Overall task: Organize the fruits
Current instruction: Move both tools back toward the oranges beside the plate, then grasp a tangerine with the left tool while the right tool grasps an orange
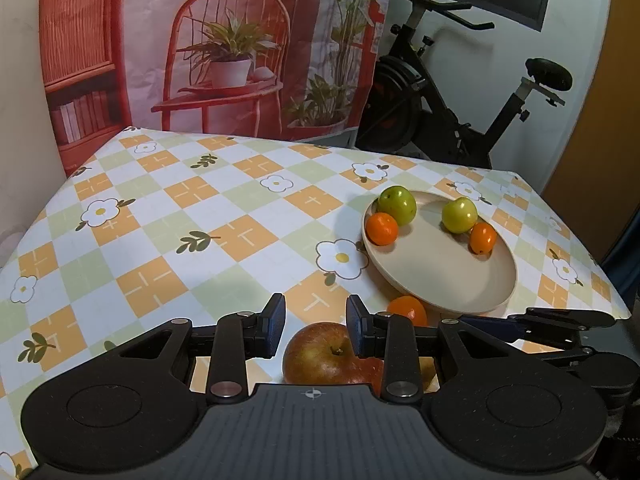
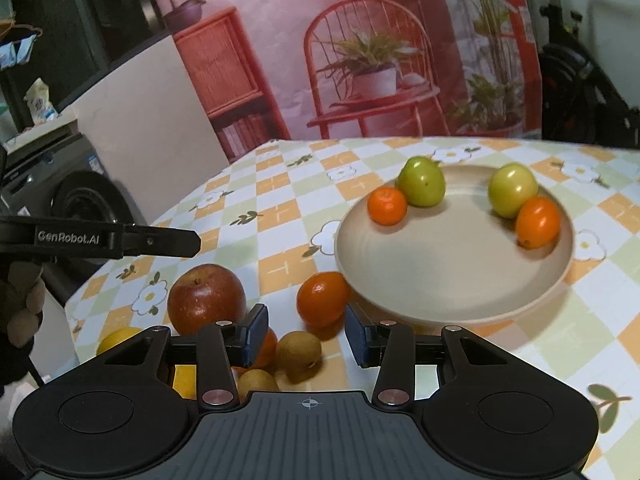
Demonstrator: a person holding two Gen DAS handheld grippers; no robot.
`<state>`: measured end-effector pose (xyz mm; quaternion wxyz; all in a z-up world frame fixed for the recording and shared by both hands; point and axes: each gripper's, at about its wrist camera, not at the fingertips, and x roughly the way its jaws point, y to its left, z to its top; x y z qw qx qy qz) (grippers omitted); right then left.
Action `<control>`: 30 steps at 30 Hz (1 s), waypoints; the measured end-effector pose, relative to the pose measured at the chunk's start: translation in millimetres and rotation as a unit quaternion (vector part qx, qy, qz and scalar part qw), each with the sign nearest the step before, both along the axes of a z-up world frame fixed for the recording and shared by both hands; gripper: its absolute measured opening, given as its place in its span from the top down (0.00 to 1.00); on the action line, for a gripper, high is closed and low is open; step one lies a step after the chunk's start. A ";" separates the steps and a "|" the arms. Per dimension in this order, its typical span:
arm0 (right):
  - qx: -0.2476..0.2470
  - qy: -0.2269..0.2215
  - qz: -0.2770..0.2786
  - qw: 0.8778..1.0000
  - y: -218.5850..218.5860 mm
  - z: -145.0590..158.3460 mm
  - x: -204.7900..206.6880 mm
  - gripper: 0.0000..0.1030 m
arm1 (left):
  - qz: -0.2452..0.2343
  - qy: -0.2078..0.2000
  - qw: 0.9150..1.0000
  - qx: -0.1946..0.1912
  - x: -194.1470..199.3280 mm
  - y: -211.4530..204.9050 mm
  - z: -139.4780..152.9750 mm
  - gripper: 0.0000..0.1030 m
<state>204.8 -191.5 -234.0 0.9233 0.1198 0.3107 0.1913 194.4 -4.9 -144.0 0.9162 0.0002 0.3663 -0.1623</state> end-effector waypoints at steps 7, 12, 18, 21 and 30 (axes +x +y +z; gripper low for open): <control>0.012 0.036 -0.013 0.999 3.6 -3.3 19.7 0.66 | 0.006 -0.013 1.000 -0.004 0.5 3.4 -1.9 0.66; 0.007 0.057 -0.025 0.998 9.4 -6.3 29.2 0.66 | 0.014 -0.016 1.000 -0.013 2.9 11.0 -3.1 0.66; 0.014 0.078 -0.048 0.996 10.8 -9.5 41.4 0.66 | 0.018 -0.018 0.999 -0.026 3.5 17.1 -4.9 0.66; 0.020 0.091 -0.057 0.994 11.8 -11.4 47.3 0.66 | 0.017 -0.018 0.999 -0.031 3.4 18.7 -6.2 0.66; 0.005 0.095 -0.062 0.994 17.4 -12.9 51.5 0.69 | 0.013 -0.013 0.999 -0.041 2.8 21.3 -8.6 0.66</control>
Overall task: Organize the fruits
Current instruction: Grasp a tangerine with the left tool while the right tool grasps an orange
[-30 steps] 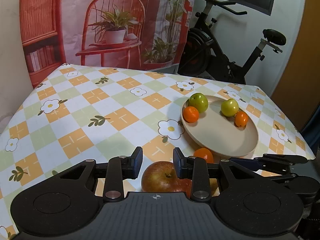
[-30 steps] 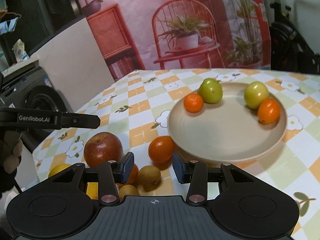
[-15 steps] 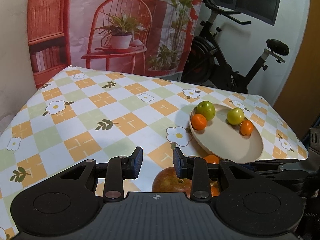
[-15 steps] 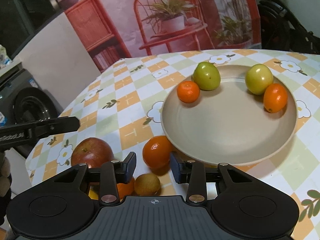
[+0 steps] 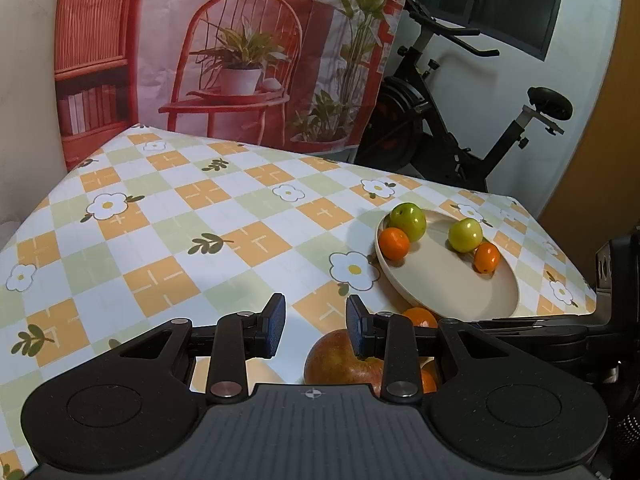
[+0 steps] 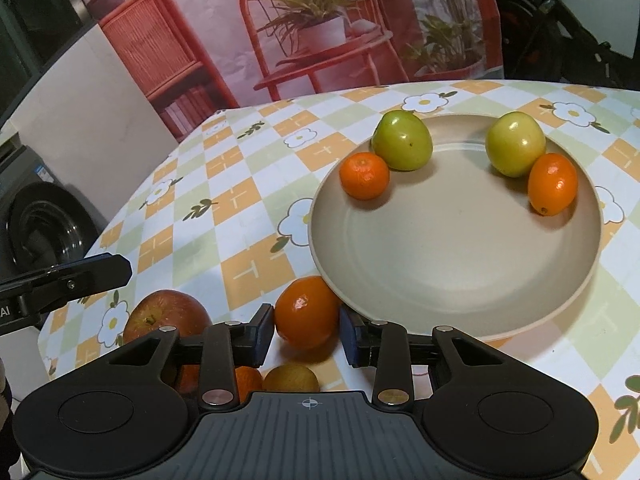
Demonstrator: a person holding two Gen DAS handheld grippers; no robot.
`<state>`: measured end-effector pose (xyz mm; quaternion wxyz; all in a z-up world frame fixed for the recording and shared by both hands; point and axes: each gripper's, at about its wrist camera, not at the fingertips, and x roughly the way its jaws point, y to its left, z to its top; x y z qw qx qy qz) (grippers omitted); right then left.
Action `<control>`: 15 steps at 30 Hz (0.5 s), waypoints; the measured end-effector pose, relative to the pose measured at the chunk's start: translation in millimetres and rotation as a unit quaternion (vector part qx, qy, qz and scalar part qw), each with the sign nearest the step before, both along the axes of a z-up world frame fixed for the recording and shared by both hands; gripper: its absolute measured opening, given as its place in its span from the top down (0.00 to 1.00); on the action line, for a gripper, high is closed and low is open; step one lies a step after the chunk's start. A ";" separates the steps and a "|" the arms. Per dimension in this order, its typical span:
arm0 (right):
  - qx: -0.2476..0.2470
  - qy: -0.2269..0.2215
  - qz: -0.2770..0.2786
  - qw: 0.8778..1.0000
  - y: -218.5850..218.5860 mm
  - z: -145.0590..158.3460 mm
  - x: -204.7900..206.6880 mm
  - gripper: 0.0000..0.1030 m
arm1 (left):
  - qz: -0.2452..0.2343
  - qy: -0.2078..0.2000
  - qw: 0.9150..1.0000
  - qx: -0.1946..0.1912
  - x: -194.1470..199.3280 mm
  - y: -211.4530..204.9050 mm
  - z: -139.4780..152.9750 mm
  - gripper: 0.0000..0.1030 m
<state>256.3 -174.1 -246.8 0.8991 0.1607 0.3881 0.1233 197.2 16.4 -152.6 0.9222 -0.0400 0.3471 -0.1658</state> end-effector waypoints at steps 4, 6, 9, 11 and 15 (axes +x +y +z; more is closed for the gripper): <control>0.006 -0.018 0.006 1.000 -0.5 5.5 -6.6 0.70 | -0.005 0.000 1.000 0.002 -1.6 -2.2 0.5 0.66; 0.003 -0.033 0.011 0.999 0.0 11.2 -12.7 0.70 | -0.012 0.000 1.000 0.005 -2.2 -4.5 1.0 0.66; -0.004 -0.058 0.014 0.998 -2.6 21.4 -23.1 0.70 | -0.036 0.000 0.999 0.021 -2.4 -11.4 1.4 0.66; -0.004 -0.068 0.010 0.998 -8.1 27.4 -28.6 0.70 | -0.056 -0.003 0.998 0.040 -3.5 -18.3 2.6 0.66; -0.009 -0.081 -0.003 0.997 -21.5 35.2 -38.0 0.70 | -0.094 -0.011 0.993 0.072 -5.4 -32.2 5.2 0.66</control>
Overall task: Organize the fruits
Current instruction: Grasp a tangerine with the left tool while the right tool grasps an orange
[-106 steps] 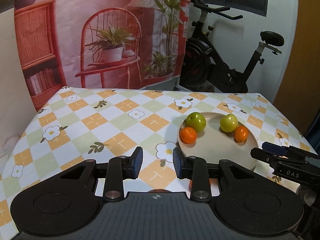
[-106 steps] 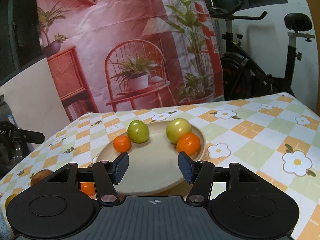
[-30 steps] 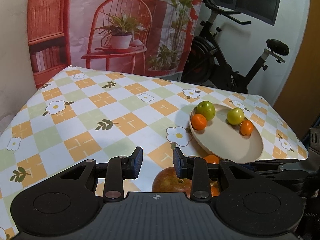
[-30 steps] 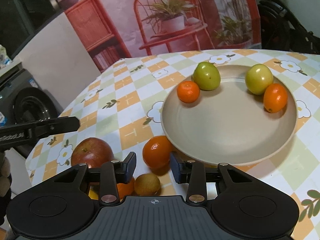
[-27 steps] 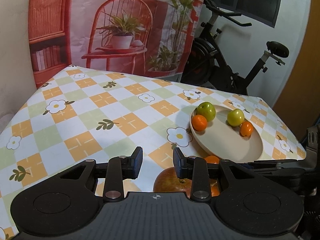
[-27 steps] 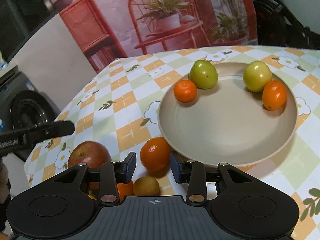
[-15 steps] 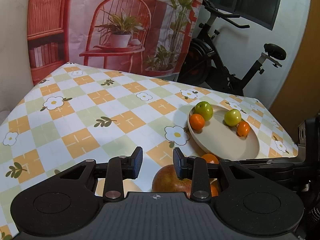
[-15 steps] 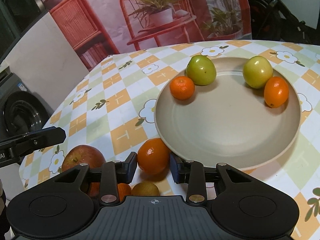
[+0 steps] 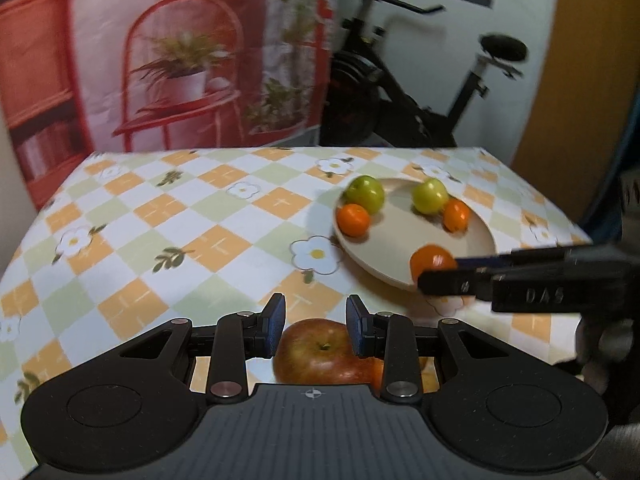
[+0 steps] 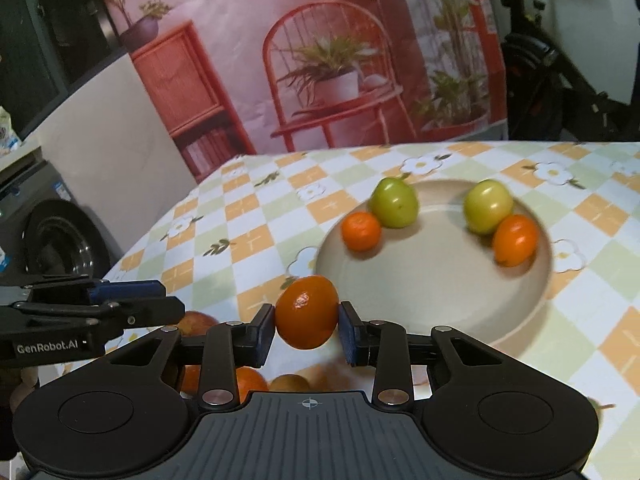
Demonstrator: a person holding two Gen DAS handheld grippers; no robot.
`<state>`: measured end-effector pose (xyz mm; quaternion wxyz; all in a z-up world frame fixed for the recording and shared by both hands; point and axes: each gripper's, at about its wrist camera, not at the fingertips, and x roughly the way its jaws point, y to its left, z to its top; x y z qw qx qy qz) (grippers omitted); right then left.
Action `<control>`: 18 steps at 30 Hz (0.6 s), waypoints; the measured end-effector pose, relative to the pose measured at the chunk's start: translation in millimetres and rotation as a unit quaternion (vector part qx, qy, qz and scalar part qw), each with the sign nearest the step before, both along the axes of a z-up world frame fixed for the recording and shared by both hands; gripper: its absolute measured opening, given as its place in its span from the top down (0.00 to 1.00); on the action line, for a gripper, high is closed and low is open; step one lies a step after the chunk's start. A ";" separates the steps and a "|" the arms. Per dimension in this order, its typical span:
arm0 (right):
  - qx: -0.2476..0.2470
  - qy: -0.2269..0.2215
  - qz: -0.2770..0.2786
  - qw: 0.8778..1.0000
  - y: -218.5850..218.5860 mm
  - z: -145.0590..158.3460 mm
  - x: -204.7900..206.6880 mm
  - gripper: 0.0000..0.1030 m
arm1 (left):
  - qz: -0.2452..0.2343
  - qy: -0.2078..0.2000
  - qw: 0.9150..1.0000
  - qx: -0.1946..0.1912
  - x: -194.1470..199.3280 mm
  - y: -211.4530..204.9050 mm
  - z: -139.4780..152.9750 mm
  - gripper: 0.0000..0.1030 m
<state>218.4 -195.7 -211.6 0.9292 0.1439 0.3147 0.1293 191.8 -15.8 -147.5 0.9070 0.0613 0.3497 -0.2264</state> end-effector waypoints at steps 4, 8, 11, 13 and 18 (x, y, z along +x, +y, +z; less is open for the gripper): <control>-0.010 -0.006 -0.008 1.000 -10.1 1.1 -11.0 0.70 | -0.031 0.002 0.999 0.024 0.7 -11.6 1.6 0.66; -0.009 -0.010 -0.010 1.000 -16.7 -2.8 -22.2 0.70 | -0.040 0.047 0.998 0.001 3.1 -11.5 1.0 0.66; 0.001 -0.012 -0.014 1.000 -22.8 -4.9 -28.4 0.70 | -0.032 0.084 0.996 -0.026 4.3 -8.0 -2.2 0.66; 0.007 -0.015 -0.015 1.000 -25.4 -5.0 -31.2 0.70 | -0.027 0.091 0.995 -0.030 2.0 -7.8 -3.8 0.66; 0.014 -0.022 -0.015 1.000 -27.6 -3.9 -34.9 0.70 | -0.019 0.099 0.995 -0.029 0.3 -7.8 -3.3 0.67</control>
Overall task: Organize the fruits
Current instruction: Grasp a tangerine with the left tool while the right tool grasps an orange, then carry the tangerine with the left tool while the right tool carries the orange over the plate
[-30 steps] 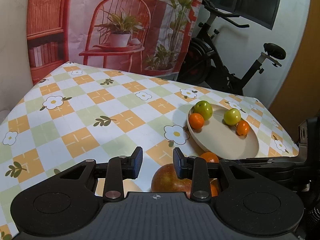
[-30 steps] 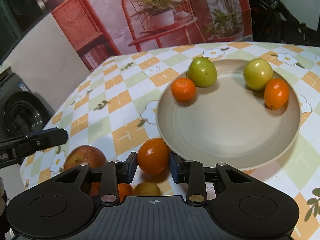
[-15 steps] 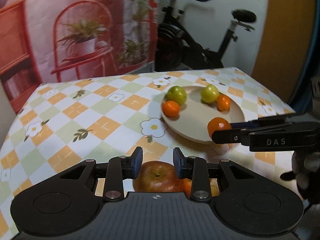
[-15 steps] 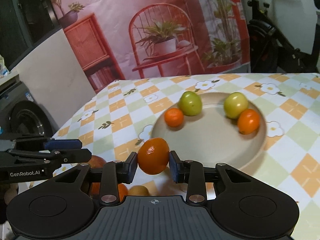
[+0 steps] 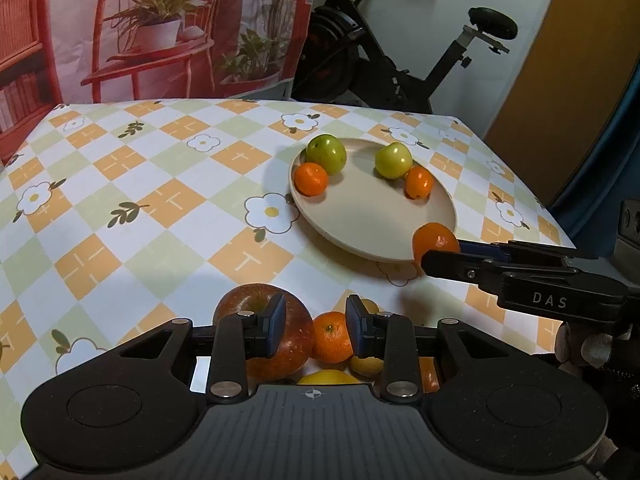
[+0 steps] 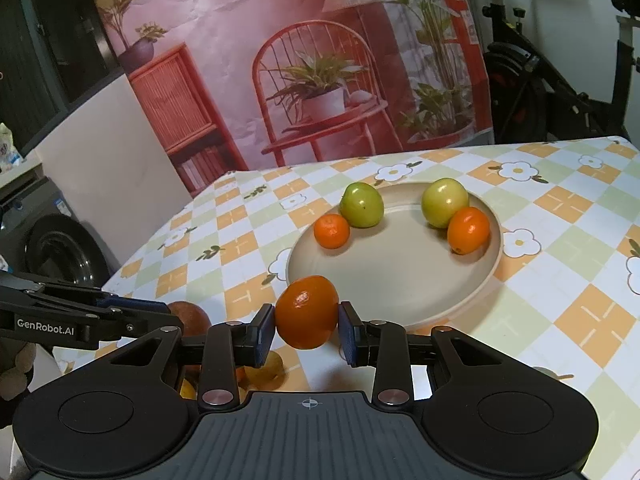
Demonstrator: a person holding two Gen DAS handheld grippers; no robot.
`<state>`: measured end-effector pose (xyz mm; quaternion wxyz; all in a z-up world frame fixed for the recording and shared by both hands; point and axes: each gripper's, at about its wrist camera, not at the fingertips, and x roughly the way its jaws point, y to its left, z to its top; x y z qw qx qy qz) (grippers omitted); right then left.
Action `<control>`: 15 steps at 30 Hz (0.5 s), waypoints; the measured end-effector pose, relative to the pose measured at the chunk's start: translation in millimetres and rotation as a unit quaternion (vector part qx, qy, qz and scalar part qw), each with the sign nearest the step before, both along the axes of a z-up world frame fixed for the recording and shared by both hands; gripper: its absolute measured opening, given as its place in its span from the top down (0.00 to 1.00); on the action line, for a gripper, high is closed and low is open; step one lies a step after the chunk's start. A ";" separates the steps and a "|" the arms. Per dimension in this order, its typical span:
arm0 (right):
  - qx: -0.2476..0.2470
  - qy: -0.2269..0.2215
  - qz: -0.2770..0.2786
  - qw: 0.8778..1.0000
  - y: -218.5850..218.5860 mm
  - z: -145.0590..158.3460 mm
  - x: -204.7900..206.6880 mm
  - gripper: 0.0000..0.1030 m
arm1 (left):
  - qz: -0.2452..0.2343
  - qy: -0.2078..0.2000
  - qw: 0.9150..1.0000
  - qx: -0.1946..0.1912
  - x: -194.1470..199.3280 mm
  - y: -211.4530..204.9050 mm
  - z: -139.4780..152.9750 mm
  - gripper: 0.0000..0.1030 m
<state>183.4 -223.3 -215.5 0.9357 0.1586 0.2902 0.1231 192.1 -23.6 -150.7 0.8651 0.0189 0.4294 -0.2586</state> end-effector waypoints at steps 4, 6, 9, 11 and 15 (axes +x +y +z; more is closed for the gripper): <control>0.003 -0.002 -0.002 1.000 -1.9 -0.3 -1.0 0.70 | -0.015 -0.016 1.000 0.015 -3.0 -7.3 3.7 0.67; 0.004 -0.001 -0.003 1.000 -2.3 -0.2 -1.1 0.70 | -0.035 -0.033 0.998 0.035 -5.0 -14.7 4.4 0.66; 0.006 -0.001 -0.007 1.000 -4.3 -0.3 -1.6 0.70 | -0.084 -0.071 0.990 0.088 -8.2 -29.5 3.8 0.66; 0.006 0.000 -0.010 1.000 -5.5 -0.3 -1.9 0.70 | -0.122 -0.082 0.982 0.115 -5.9 -37.6 1.4 0.66; 0.007 0.001 -0.014 1.000 -8.4 -0.5 -2.6 0.70 | -0.183 -0.076 0.969 0.150 5.1 -45.9 -2.1 0.66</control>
